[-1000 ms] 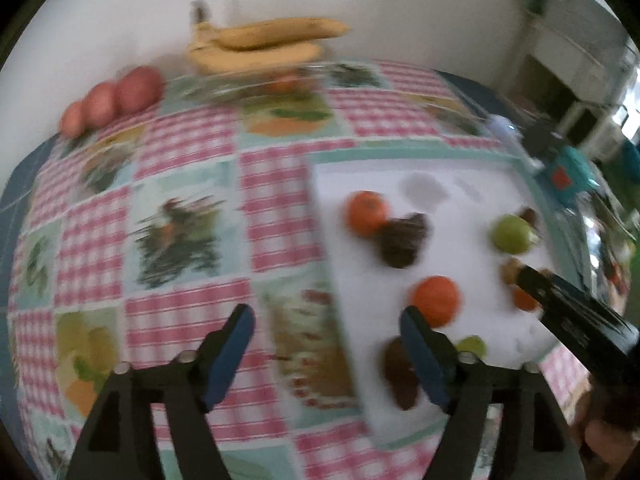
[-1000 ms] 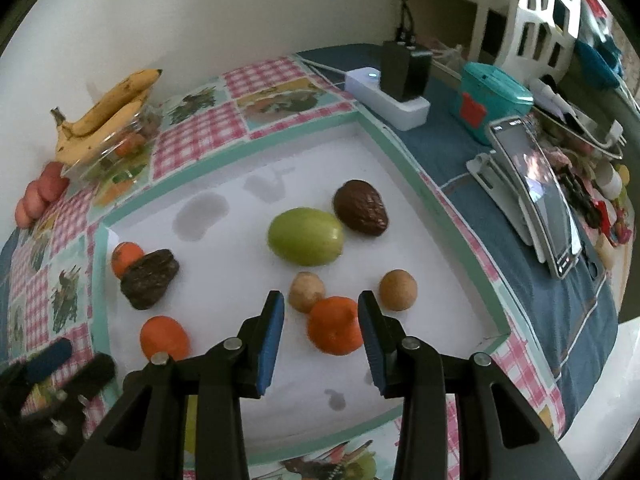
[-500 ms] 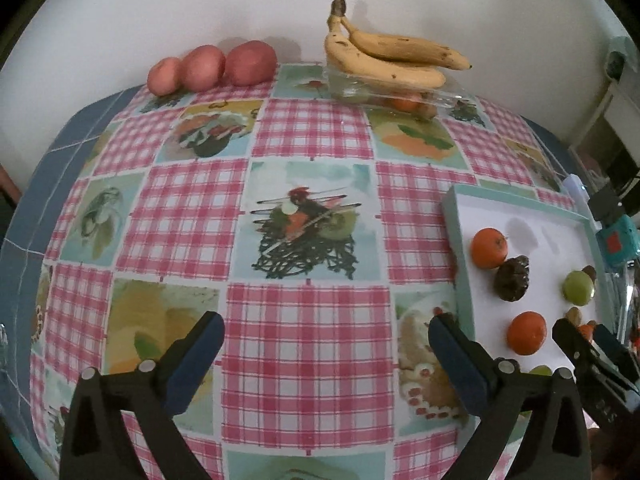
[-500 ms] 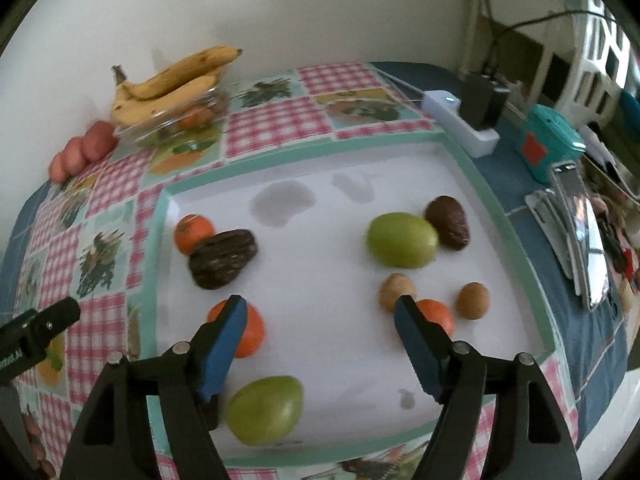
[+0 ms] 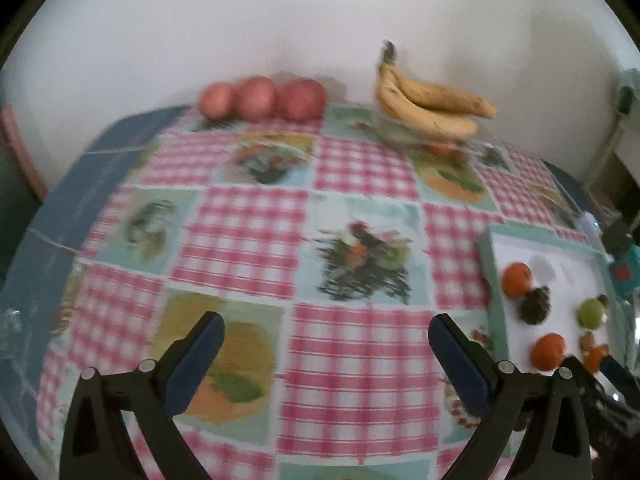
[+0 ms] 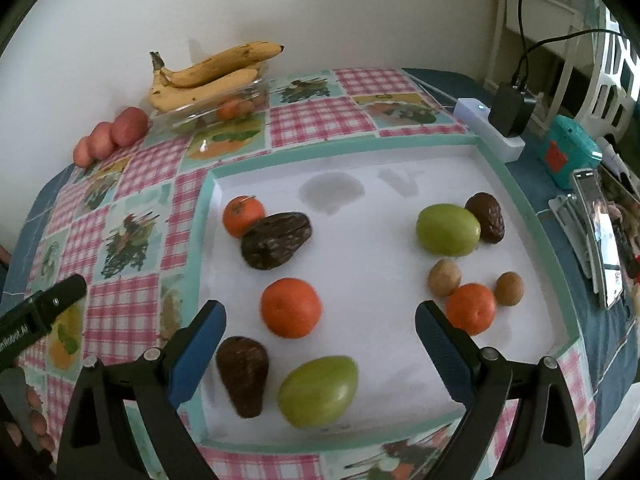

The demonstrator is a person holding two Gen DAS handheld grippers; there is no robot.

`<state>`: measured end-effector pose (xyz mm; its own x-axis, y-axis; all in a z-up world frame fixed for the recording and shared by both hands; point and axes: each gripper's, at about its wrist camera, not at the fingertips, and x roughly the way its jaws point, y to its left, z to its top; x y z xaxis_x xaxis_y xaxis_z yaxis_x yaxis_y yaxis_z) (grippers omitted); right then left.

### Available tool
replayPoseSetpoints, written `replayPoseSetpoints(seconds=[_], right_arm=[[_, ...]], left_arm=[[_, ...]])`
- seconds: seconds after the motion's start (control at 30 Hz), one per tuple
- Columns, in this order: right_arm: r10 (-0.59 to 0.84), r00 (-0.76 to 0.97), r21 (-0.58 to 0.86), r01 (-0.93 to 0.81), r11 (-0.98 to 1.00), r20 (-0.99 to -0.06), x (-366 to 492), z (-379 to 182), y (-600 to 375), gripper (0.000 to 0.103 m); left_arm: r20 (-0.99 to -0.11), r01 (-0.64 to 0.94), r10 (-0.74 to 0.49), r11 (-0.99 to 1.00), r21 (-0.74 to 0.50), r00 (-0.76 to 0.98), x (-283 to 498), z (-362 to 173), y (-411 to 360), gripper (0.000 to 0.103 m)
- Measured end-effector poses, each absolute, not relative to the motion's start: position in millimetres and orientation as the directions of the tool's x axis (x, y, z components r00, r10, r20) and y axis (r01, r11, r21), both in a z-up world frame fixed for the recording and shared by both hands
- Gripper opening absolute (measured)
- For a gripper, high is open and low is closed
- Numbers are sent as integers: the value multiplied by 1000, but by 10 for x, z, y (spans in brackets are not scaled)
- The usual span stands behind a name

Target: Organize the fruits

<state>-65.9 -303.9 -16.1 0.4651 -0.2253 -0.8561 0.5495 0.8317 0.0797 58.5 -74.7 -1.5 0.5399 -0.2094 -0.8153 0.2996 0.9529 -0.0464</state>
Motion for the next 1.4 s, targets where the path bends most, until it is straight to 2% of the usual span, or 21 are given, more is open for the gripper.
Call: replayPoseSetpoints(seconds=[0.13,0.3,0.6,0.9,1.1,1.4], right_arm=[[-243,469,48,526,849,-849,-702,-98,-2871,96],[-237,480,40,499,866,-844,-769,-16,-2720,96],[-218,491,36,456,889,-843,-912,87,-2487,96],[-215,506,26,427,904,-835,-1020,202,-2333,96],[-203,503,25,411,911,-840,-1023,206,-2279,96],[-189,484,13,384,923,-855,-988,149,-2233,96]], left_arm=[[-803,243,-127,970,23,583,502,103,-620,103],[-809,254,-43,958,133,587,349,179,-534,103],[-867,286,-46,951,113,496,69,199,-268,103],[-866,314,-54,941,122,497,-160,238,-137,103],[-884,298,-84,952,65,460,-113,223,-60,103],[-892,317,-71,945,84,447,-138,196,-121,103]])
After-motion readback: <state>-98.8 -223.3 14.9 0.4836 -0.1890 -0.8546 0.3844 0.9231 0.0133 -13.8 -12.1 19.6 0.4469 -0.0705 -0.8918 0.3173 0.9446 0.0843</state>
